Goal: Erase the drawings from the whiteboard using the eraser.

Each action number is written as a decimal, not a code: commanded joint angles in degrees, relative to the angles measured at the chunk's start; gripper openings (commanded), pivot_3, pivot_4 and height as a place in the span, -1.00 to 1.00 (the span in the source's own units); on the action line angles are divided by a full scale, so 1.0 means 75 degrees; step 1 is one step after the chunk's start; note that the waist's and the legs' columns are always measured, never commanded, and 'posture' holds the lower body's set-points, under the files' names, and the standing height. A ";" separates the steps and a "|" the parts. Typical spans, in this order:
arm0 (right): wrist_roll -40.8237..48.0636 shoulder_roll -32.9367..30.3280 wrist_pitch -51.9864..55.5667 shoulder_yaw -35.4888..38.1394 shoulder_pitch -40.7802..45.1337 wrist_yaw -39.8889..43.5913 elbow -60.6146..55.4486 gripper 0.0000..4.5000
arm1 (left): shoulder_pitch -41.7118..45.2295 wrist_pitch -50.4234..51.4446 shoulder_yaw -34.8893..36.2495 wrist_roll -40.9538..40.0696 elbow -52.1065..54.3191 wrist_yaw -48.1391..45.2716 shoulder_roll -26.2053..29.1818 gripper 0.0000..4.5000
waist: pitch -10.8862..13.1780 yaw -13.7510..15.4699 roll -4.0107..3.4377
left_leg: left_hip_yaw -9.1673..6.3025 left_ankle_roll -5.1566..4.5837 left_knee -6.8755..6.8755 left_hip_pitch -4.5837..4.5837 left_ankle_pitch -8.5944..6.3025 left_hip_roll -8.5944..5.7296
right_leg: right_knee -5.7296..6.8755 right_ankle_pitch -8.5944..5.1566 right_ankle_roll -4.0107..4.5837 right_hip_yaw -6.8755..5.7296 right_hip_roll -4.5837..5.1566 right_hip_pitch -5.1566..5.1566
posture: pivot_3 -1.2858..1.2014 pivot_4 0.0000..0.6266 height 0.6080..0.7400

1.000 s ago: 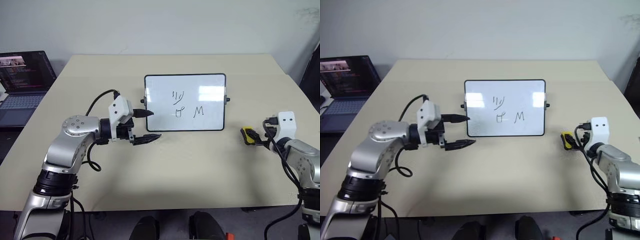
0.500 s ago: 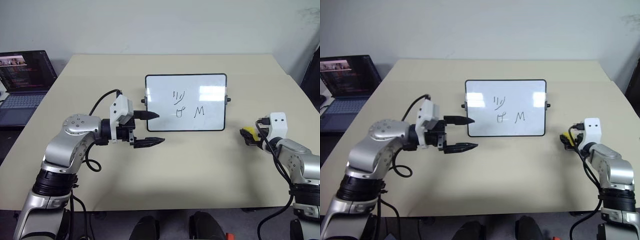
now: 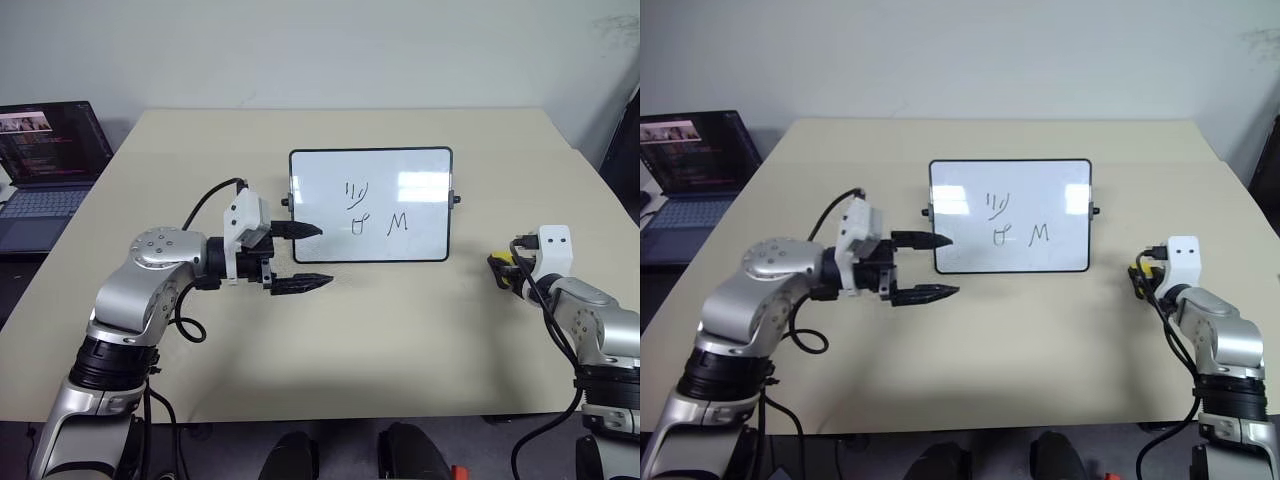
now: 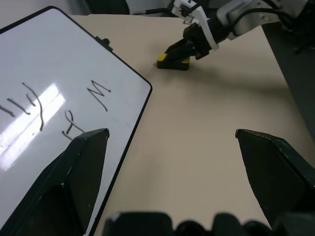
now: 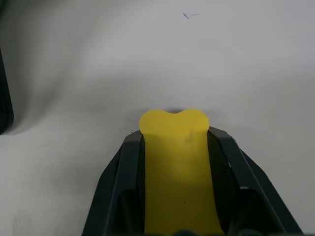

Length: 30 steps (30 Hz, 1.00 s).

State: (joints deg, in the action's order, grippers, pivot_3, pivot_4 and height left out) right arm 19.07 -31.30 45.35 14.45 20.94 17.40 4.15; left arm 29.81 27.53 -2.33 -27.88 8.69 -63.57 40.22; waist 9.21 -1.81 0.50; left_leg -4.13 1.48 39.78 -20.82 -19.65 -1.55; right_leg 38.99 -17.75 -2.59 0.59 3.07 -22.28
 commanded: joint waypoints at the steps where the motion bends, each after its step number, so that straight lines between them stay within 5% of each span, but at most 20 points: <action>1: -0.0006 -0.0053 -0.0385 0.0159 -0.0071 0.0087 -0.0669 -0.40 | -0.0005 0.0063 0.0758 0.0131 -0.0240 0.0883 -0.0005 1.00 | 0.0000 -0.0003 0.0000 | 0.0000 0.0000 0.0000 0.0000 0.0000 0.0000 | 0.0000 0.0000 0.0000 0.0000 0.0000 -0.0001 | 0.03 -0.52 1.00; 7: -0.0332 0.0415 -0.1570 -0.0487 -0.0153 -0.0026 -0.2471 -0.40 | -0.0350 0.0131 0.1367 0.0363 -0.0440 0.2009 -0.0008 1.00 | 0.0001 -0.0029 -0.0001 | 0.0003 0.0000 -0.0002 0.0000 0.0000 0.0002 | 0.0001 0.0000 -0.0001 0.0008 -0.0001 -0.0007 | 0.03 -0.52 1.00; 11: -0.1161 0.0930 -0.2948 -0.1584 0.0529 -0.0051 -0.2358 -0.40 | -0.0429 0.0127 0.1394 0.0465 -0.0560 0.2286 -0.0031 1.00 | 0.0002 -0.0018 -0.0002 | 0.0002 0.0001 0.0002 0.0002 0.0000 0.0002 | 0.0005 0.0001 -0.0002 0.0006 -0.0001 -0.0009 | 0.03 -0.52 1.00; 16: -0.1802 0.1776 -0.4201 -0.2733 0.2019 0.0302 -0.0674 -0.40 | -0.0250 0.0101 0.1245 0.0459 -0.0768 0.2125 0.0009 1.00 | 0.0002 -0.0031 -0.0001 | 0.0003 0.0003 0.0007 0.0003 0.0001 -0.0001 | 0.0007 0.0003 -0.0003 0.0006 -0.0001 -0.0013 | 0.03 -0.52 1.00; 30: -0.3496 0.2678 -0.7474 -0.3483 0.4882 -0.0038 0.5173 -0.40 | 0.0194 0.0127 0.1012 0.0507 -0.1030 0.1600 0.0109 1.00 | 0.0003 -0.0211 -0.0001 | 0.0006 0.0007 0.0002 -0.0006 0.0001 -0.0006 | -0.0001 0.0003 -0.0003 0.0004 0.0006 -0.0030 | 0.03 -0.52 1.00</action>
State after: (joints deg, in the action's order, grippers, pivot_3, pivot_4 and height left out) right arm -5.94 -11.78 -7.08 -11.49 55.47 17.95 41.15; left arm 29.88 28.73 4.70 -24.05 0.18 -50.99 40.51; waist 9.23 -3.39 0.49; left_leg -4.07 1.53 39.79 -20.87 -19.64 -1.59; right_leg 38.99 -17.73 -2.61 0.64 3.11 -22.52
